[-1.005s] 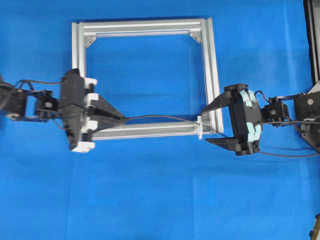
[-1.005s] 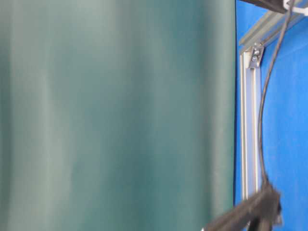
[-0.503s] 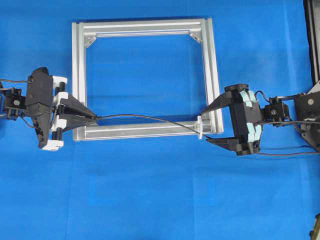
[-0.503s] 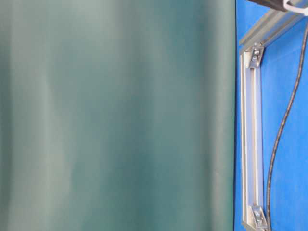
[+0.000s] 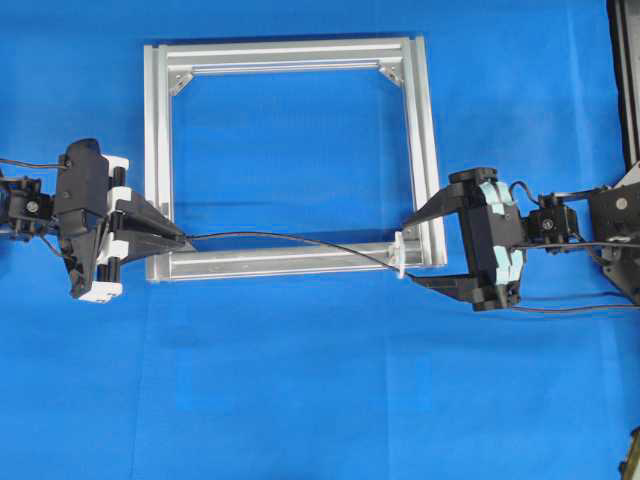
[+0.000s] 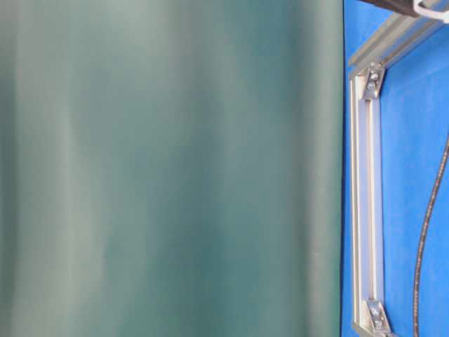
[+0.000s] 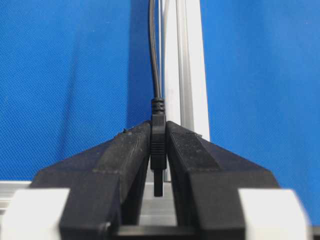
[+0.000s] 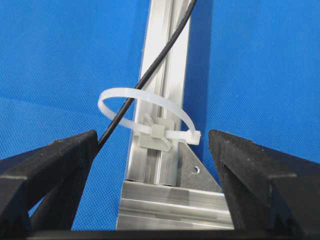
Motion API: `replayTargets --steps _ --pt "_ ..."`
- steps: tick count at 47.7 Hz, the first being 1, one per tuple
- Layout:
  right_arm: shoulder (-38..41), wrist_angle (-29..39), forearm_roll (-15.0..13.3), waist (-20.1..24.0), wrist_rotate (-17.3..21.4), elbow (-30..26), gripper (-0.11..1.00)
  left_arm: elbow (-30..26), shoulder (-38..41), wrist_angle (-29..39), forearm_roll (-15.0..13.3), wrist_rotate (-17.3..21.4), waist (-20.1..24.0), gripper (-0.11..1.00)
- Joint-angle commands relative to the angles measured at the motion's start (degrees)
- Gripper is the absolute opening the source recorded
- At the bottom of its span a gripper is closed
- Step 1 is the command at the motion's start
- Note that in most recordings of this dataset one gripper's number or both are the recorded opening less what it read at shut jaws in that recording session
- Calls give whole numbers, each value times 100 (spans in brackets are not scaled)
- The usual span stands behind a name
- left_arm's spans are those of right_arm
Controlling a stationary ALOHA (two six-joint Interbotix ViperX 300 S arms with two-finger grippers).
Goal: Insert the wire through the string loop located on the right side.
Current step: 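Open the left gripper and release the cable on the frame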
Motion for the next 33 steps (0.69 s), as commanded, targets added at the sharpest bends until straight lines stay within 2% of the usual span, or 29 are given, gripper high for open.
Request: replayTargets --steps 1,13,15,33 --pt "-105 -18 0 9 9 -70 91 -62 -26 -9 18 -18 -18 14" --pt "-105 -18 0 9 9 -70 91 -70 -26 97 18 -18 -18 76" --pt "-105 -18 9 9 9 -70 91 -79 -26 105 18 -18 -18 81" --pt "-141 18 0 9 9 -88 91 -114 -44 105 18 -18 -9 80"
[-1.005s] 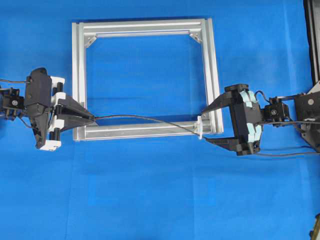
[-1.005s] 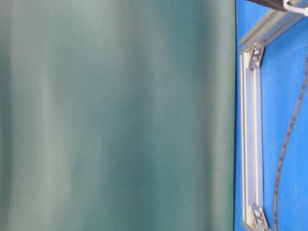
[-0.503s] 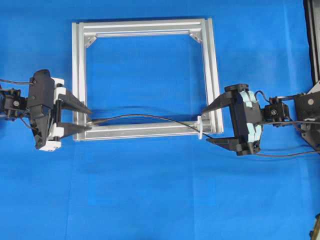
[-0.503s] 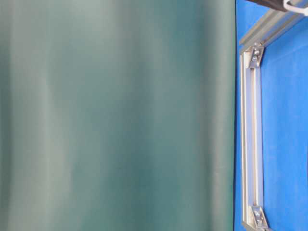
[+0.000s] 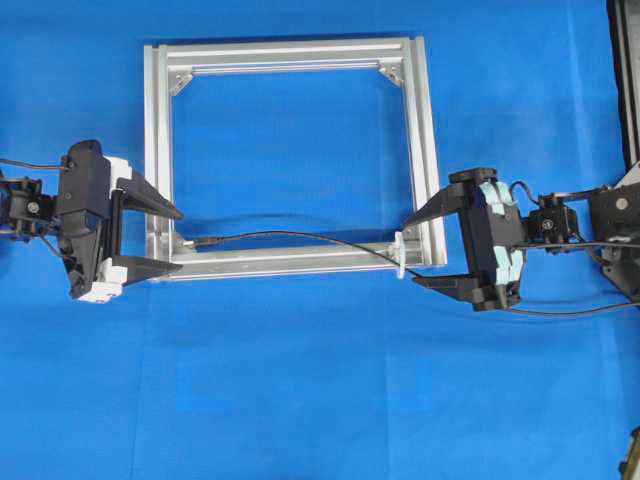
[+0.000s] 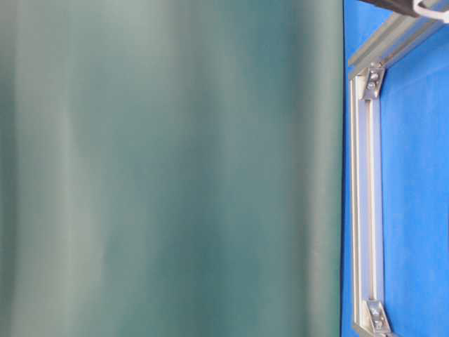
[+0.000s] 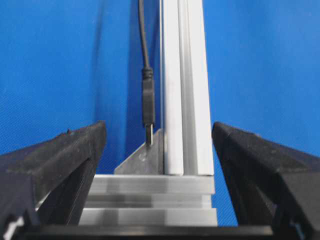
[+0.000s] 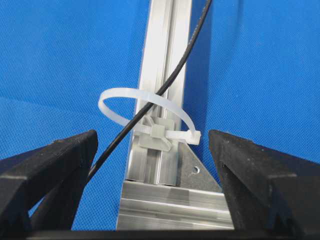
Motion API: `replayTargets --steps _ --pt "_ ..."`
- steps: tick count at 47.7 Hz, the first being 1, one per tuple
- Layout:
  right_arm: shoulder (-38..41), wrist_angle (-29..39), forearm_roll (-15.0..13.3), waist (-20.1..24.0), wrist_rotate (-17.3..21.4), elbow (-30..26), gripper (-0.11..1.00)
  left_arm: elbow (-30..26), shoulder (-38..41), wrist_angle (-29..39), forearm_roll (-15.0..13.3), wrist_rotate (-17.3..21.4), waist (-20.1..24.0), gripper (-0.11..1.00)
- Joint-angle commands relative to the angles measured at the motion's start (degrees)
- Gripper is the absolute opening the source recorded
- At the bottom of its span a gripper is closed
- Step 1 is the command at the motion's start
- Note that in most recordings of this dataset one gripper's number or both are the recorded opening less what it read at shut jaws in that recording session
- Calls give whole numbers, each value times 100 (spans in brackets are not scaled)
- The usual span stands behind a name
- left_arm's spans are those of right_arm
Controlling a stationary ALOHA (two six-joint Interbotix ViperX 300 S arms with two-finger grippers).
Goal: Insert the wire through the string loop located on the right side.
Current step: 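Open the left gripper and release the cable on the frame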
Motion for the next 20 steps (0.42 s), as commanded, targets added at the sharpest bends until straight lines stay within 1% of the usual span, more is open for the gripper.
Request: replayTargets --steps 1,10,20 --pt "-149 18 -9 9 9 -79 91 -114 -44 -26 18 -9 -9 80" --pt "-527 308 -9 9 26 -105 91 -264 -167 9 18 35 -18 79" --pt "-1160 703 -9 9 35 -114 91 -527 -211 299 18 62 -9 79"
